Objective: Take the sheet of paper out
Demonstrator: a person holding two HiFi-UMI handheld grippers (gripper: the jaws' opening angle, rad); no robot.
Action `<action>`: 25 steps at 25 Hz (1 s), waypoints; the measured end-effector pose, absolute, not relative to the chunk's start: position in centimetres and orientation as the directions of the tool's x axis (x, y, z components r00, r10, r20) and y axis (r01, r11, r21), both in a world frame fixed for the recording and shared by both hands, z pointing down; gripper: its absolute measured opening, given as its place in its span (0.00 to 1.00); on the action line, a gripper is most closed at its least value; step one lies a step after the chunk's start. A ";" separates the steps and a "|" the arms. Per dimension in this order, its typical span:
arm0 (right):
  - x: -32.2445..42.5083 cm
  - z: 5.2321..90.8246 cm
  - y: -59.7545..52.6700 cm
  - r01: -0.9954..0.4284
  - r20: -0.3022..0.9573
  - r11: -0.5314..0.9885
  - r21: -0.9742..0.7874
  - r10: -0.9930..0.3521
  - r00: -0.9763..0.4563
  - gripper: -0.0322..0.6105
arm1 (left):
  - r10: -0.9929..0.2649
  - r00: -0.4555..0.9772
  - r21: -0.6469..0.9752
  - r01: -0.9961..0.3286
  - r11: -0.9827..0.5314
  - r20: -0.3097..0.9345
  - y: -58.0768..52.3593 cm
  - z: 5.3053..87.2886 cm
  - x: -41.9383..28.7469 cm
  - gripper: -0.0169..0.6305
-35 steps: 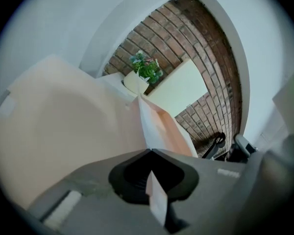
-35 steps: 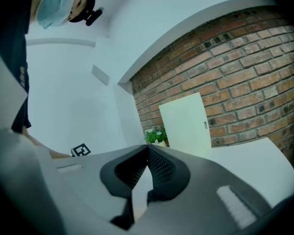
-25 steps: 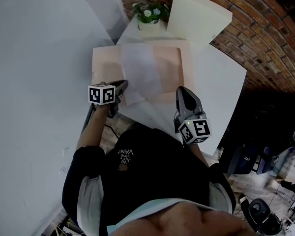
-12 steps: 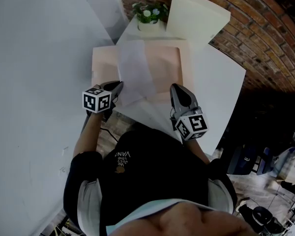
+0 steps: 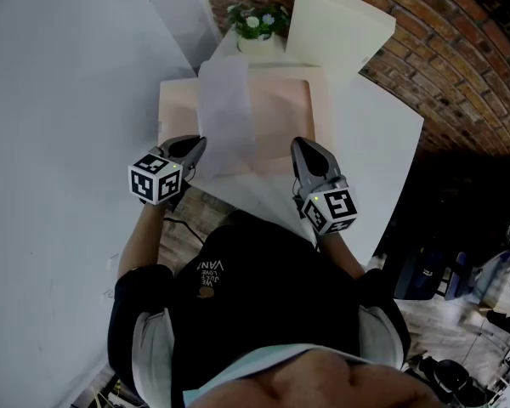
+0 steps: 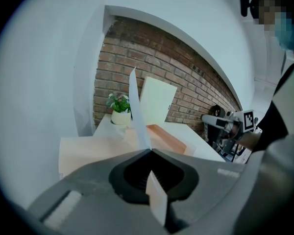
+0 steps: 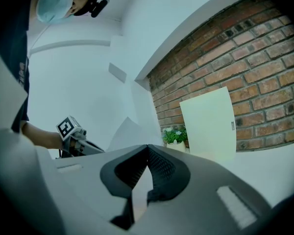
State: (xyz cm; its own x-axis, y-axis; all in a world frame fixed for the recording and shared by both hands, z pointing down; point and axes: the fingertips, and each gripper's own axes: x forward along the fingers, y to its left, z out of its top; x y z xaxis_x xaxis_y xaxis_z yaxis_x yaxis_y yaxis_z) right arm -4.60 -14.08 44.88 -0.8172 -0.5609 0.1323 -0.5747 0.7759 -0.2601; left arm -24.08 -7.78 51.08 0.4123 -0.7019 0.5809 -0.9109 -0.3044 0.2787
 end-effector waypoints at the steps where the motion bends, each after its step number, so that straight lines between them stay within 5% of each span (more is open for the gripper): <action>1: -4.6 44.8 -14.1 -0.574 0.132 0.777 -0.260 -0.560 -0.818 0.05 | -0.704 0.418 0.274 -0.908 -0.316 0.573 -7.8 50.5 -24.0 0.03; 25: -3.3 43.6 -16.2 -0.586 0.080 0.760 -0.281 -0.590 -0.803 0.05 | -0.598 0.736 0.303 -0.676 -0.672 0.318 -5.9 41.0 -16.7 0.03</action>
State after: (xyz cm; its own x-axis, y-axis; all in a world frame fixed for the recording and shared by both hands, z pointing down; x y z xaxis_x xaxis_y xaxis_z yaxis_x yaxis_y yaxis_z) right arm -3.32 -16.22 43.61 -0.8034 -0.5902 0.0796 -0.5861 0.7600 -0.2807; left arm -16.66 -5.90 40.96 0.7360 -0.5977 0.3180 -0.6762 -0.6716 0.3028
